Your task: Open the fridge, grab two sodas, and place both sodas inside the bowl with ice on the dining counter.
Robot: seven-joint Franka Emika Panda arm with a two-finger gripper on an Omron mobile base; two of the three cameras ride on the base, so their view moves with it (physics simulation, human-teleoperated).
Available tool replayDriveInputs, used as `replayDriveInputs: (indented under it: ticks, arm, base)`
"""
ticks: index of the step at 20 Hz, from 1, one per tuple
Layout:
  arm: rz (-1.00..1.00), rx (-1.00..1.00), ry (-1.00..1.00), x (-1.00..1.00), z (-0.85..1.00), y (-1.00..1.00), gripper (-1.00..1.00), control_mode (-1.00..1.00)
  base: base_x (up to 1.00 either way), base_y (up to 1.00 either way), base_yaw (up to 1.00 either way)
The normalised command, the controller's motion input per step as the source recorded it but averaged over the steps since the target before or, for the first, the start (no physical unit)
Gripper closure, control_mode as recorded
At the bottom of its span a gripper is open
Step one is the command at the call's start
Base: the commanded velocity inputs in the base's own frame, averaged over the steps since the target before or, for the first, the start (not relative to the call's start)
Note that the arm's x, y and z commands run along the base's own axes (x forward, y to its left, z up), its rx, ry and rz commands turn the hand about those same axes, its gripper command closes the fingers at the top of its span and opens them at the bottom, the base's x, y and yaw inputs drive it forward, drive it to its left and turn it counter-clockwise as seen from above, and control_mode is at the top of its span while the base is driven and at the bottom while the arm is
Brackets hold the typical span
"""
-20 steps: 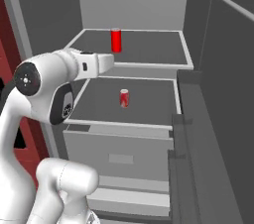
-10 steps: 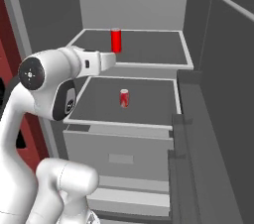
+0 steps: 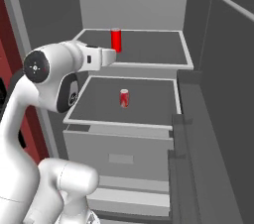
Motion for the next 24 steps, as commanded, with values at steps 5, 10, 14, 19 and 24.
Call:
replayDriveInputs:
  ticks: [5,10,14,19,24]
  arm:
    - [0.0,0.01,-0.01,0.25,0.0,0.09,-1.0,-1.0]
    - [0.0,-0.04,0.02,0.35,0.0,0.17,-1.0,-1.0]
    - [0.0,0.0,0.0,0.37,0.0,0.07,-1.0,-1.0]
    - [0.0,0.04,0.0,0.33,0.0,-0.02,-1.0,-1.0]
    - [0.0,0.07,0.0,0.3,0.0,-0.03,-1.0,-1.0]
  base:
    - [0.0,0.0,0.0]
    - [0.0,0.0,0.0]
    - [0.0,0.0,0.0]
    - [0.0,0.0,0.0]
    - [0.0,0.0,0.0]
